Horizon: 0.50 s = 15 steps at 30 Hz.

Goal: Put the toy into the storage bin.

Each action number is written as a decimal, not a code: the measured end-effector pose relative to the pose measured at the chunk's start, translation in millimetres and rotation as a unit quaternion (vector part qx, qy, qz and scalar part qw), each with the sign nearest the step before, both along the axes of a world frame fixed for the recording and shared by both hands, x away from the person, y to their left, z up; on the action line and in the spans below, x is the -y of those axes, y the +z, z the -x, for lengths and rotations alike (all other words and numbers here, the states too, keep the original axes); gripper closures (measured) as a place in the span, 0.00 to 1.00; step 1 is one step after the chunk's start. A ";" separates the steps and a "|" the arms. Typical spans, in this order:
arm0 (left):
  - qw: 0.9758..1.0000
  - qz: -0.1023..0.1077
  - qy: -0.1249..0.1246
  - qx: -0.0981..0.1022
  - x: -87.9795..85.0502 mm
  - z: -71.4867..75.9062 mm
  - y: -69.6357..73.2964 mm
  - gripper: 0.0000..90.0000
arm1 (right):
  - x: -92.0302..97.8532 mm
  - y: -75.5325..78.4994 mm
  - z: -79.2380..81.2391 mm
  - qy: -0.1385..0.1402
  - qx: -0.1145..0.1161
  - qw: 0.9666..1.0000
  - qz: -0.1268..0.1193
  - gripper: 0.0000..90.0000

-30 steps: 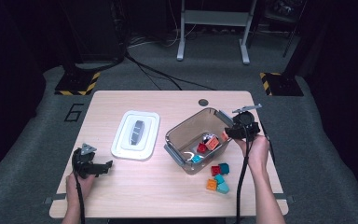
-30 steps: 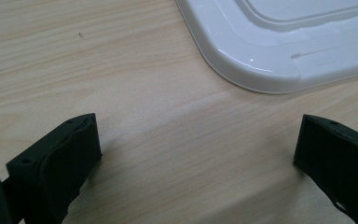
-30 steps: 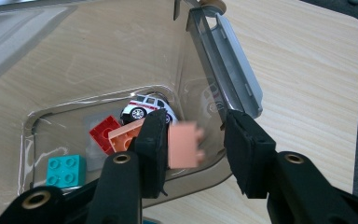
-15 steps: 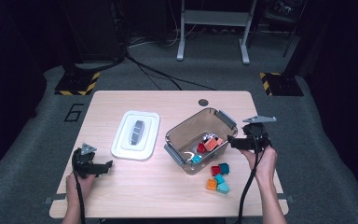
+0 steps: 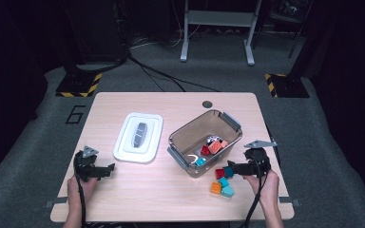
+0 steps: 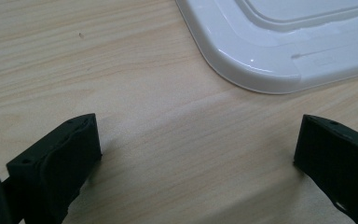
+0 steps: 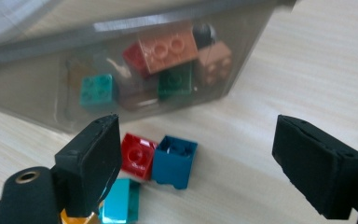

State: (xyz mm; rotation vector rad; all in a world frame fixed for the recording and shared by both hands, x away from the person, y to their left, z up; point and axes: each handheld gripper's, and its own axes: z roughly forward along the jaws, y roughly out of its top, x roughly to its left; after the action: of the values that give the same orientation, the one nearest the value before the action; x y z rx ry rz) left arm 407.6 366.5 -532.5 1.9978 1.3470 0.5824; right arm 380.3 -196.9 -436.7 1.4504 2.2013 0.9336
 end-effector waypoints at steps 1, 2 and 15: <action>1.000 0.000 0.000 0.000 0.0 0.0 0.0 0.00 | -0.3 -4.8 1.3 0.000 -0.004 1.000 -0.002 0.17; 1.000 0.000 0.000 0.000 0.0 0.0 0.0 0.00 | -0.1 -9.7 2.2 -0.001 -0.008 1.000 0.001 0.18; 1.000 0.000 0.000 0.000 0.0 -0.1 0.0 0.00 | -8.3 -51.2 -6.6 -0.017 -0.032 0.999 -0.018 0.35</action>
State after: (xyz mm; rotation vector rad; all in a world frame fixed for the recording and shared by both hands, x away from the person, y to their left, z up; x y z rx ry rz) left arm 407.7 366.5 -532.5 1.9974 1.3476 0.5817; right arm 386.9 -188.6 -487.9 1.5503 2.2085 0.9313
